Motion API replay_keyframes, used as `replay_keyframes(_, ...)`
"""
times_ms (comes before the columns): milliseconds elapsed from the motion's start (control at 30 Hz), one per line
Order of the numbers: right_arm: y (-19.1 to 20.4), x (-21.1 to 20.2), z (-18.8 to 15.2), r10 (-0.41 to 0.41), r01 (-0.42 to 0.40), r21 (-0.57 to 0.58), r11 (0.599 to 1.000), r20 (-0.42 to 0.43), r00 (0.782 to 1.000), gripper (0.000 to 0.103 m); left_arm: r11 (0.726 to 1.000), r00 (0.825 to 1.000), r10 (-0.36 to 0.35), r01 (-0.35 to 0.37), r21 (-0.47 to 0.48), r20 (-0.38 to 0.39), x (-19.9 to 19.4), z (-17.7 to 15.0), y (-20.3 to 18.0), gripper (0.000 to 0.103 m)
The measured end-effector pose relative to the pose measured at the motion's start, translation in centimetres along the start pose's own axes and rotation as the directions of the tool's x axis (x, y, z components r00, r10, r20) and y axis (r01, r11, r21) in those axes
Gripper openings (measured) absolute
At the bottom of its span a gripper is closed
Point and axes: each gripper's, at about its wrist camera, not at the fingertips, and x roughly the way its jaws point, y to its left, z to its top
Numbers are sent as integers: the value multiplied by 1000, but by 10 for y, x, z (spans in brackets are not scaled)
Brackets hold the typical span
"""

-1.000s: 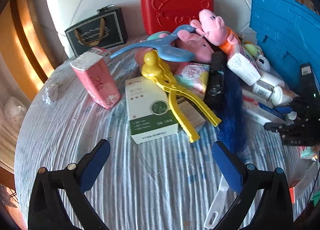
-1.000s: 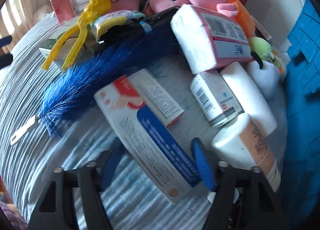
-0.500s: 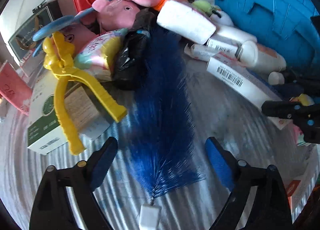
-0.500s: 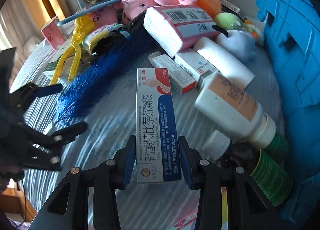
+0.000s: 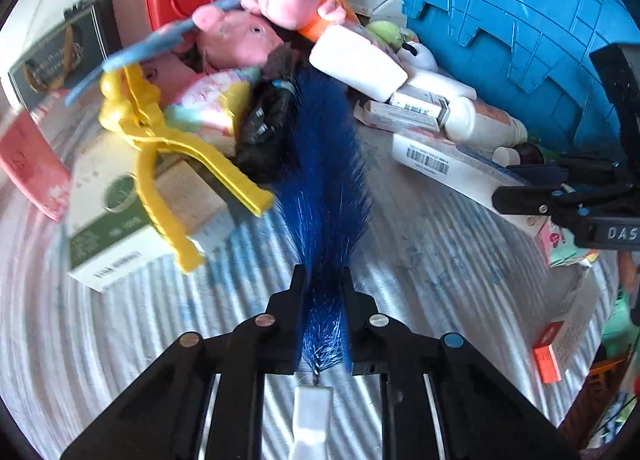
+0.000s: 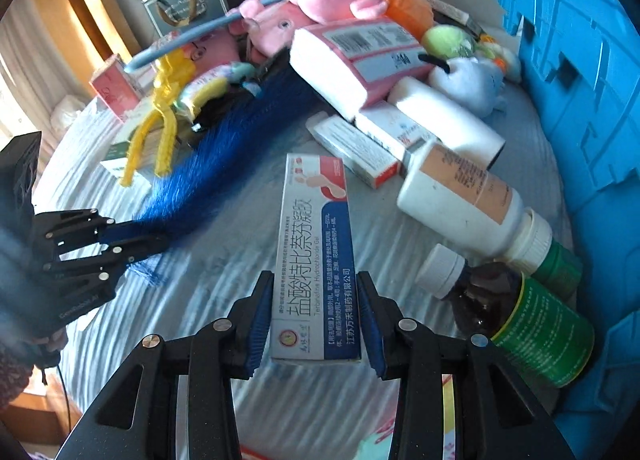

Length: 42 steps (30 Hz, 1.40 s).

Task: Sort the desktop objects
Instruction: 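Close right tool on the medicine box while left tool closes on the duster handle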

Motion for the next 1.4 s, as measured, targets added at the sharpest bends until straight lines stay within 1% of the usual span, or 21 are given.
replay_keyframes(67,4,-7,2,16,-16,10,1000,16,1000,39,1000,1000,-5,4,9,24,-8,5,2,12)
replay_keyframes(133,8,-15,4,30,-30,17,999,35,999,39,999,999,-9,7,37,51,-25,6,0,12)
replay_keyframes(233,18,-29,5,48,-49,19,999,67,997,39,997,996,-29,22,77,89,-48,9,-5,7)
replay_keyframes(267,22,-34,5,52,-53,18,998,79,995,39,996,995,-31,22,86,97,-53,12,-7,3)
replay_keyframes(400,31,-56,8,39,-42,23,999,136,990,39,992,987,-31,11,129,161,-80,24,-15,0)
replay_keyframes(467,35,-67,10,31,-36,29,999,163,986,39,989,984,-29,3,148,175,-90,29,-16,0)
replay_keyframes(500,36,-70,12,22,-27,25,999,170,985,39,987,986,-25,-1,158,167,-88,29,-15,0)
replay_keyframes(567,39,-68,14,-27,26,8,1000,160,987,39,990,992,-34,17,142,121,-73,28,-11,0)
replay_keyframes(600,38,-63,14,-27,24,17,1000,144,989,39,992,994,-29,16,125,106,-65,26,-11,0)
replay_keyframes(667,31,-50,11,7,-14,63,998,106,994,39,995,996,-28,20,96,90,-49,21,-11,0)
replay_keyframes(767,29,-44,5,-11,4,67,998,98,995,39,996,999,-17,13,85,49,-23,11,-16,0)
replay_keyframes(867,26,-41,1,-10,4,70,998,97,995,39,995,999,26,-29,97,31,-5,4,-22,1)
replay_keyframes(933,24,-39,-1,-4,-3,72,997,96,995,39,998,1000,-16,14,65,16,4,3,-20,1)
replay_keyframes(1033,23,-36,-2,11,-17,69,997,92,996,39,998,998,-60,59,25,20,6,2,-16,1)
replay_keyframes(1100,23,-35,-2,21,-27,64,998,92,996,39,998,998,-61,61,19,1,10,2,-16,1)
replay_keyframes(1167,23,-34,-1,28,-34,63,997,91,995,39,995,995,-99,99,-12,-1,8,3,-11,1)
replay_keyframes(1233,21,-36,0,31,-37,64,997,94,995,39,995,996,-92,91,-35,-5,5,5,-6,3)
replay_keyframes(1300,20,-38,2,37,-44,67,997,98,995,39,995,996,-88,87,-38,-3,0,6,-5,19)
replay_keyframes(1333,19,-39,2,37,-44,67,997,100,994,39,994,995,-99,99,-41,-1,-2,6,-4,52)
replay_keyframes(1400,18,-42,4,44,-51,68,996,104,994,39,986,987,-157,158,-52,14,-9,7,-2,103)
